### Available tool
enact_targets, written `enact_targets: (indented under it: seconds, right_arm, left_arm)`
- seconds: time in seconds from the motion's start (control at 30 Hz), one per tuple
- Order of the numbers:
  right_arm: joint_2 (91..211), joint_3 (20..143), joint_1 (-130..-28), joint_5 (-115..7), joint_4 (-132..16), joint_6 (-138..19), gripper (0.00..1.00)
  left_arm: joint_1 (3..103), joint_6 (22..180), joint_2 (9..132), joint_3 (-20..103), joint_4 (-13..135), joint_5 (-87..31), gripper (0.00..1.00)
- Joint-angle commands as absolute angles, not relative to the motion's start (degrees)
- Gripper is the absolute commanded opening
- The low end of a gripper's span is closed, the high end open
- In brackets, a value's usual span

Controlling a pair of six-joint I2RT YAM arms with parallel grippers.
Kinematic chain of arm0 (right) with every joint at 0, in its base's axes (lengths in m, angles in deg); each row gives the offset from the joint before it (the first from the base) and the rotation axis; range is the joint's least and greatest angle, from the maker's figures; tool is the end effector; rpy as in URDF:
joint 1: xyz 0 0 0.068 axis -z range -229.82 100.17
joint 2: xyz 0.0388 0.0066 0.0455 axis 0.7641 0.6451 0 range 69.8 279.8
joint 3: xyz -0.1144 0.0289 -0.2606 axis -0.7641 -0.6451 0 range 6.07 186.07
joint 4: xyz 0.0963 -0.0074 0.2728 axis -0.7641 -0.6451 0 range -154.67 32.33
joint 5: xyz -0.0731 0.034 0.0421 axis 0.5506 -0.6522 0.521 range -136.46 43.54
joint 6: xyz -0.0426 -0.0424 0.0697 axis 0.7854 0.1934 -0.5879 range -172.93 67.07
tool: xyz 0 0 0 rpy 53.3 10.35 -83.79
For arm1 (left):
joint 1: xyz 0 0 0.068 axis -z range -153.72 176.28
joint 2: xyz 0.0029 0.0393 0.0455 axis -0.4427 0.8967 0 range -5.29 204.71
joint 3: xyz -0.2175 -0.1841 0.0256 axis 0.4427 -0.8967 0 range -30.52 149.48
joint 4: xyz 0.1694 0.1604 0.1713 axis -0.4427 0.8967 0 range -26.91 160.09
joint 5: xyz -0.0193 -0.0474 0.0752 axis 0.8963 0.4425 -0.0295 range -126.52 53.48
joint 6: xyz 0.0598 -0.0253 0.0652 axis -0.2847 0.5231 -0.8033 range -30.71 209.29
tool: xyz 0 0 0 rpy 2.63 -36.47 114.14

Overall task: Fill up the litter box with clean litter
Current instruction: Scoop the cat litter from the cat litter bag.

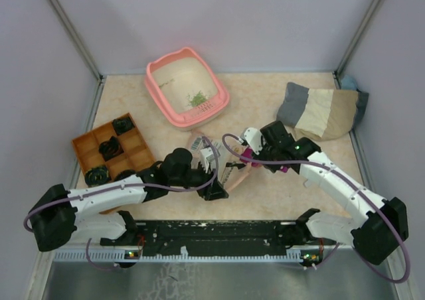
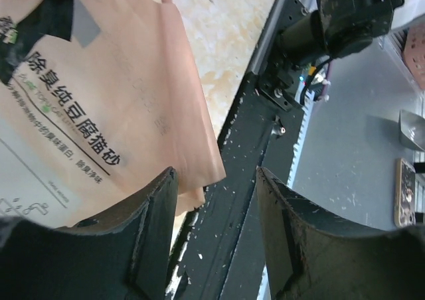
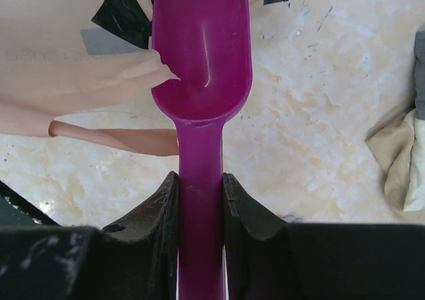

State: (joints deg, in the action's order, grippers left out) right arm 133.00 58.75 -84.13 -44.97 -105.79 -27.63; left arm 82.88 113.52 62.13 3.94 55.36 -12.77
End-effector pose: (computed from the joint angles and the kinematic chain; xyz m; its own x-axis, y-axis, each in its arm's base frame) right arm 0.2137 0.1432 0.2364 -0.4018 -0.7913 -0.4609 -0.8006 0.5478 -0.2425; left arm 0.1439 -0.2786 0.2070 -0.6100 0.2427 -0.7543 0.7834 0.3282 -0.5278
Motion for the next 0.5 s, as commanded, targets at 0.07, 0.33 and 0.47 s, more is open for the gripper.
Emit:
enact_targets:
  seconds: [0.07,0.33,0.47]
  right_arm:
    - [134.9,59.2,-83.7,-47.6,-98.4,-28.3,0.0]
    - [139.5,58.3,-83.7,-51.0,-94.1,-27.6,0.0]
    - [141.2,58.2,-83.7,-49.7,-93.7,-27.0,0.0]
  left_arm:
    - [84.4,114.0,63.6,1.0,49.0,-6.4,0.56]
    - [84.5,116.3,65.8,0.1,46.5,-4.7,0.58]
    - [83.8,117.7,63.4,0.0,48.4,-9.7,0.64]
